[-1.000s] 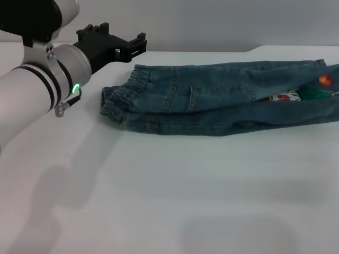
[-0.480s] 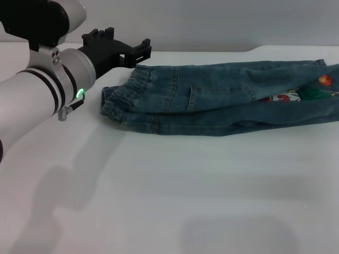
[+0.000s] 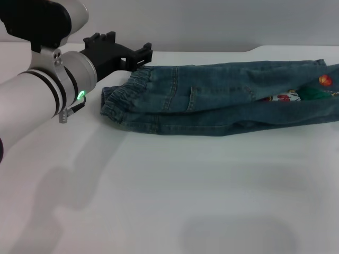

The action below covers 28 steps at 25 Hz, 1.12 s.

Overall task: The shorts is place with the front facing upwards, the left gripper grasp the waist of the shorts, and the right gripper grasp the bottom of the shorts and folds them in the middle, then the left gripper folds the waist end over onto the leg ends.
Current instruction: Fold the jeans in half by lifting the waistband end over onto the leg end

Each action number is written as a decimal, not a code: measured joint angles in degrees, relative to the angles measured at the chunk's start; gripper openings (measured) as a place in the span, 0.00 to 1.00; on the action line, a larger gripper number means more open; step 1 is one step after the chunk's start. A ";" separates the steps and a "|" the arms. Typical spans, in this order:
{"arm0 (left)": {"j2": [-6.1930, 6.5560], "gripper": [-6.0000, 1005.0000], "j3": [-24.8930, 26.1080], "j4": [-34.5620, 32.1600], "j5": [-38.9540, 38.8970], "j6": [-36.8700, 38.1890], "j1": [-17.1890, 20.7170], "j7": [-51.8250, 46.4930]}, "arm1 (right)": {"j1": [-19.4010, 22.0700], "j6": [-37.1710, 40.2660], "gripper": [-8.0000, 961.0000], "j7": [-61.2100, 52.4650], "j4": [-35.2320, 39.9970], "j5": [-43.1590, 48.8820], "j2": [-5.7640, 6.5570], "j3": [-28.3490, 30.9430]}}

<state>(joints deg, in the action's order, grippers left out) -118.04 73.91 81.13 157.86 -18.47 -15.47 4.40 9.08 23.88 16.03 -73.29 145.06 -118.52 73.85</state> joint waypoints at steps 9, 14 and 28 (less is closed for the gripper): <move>-0.03 0.84 0.29 -0.21 -0.03 -2.13 -0.84 -0.12 | -1.41 -10.00 0.07 -0.03 -2.74 0.05 0.08 2.10; -0.01 0.84 1.00 -0.05 -0.10 -7.36 -2.49 -0.21 | -1.67 -15.13 0.02 0.07 -4.93 0.05 0.37 2.73; 0.03 0.84 8.49 0.18 -1.96 -26.35 -7.20 0.06 | -3.15 -17.24 0.01 0.52 -5.53 0.10 0.89 4.71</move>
<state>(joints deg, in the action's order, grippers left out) -118.01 82.40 81.31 155.90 -44.82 -22.67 4.45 5.93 6.64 16.55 -78.82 145.16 -117.63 78.57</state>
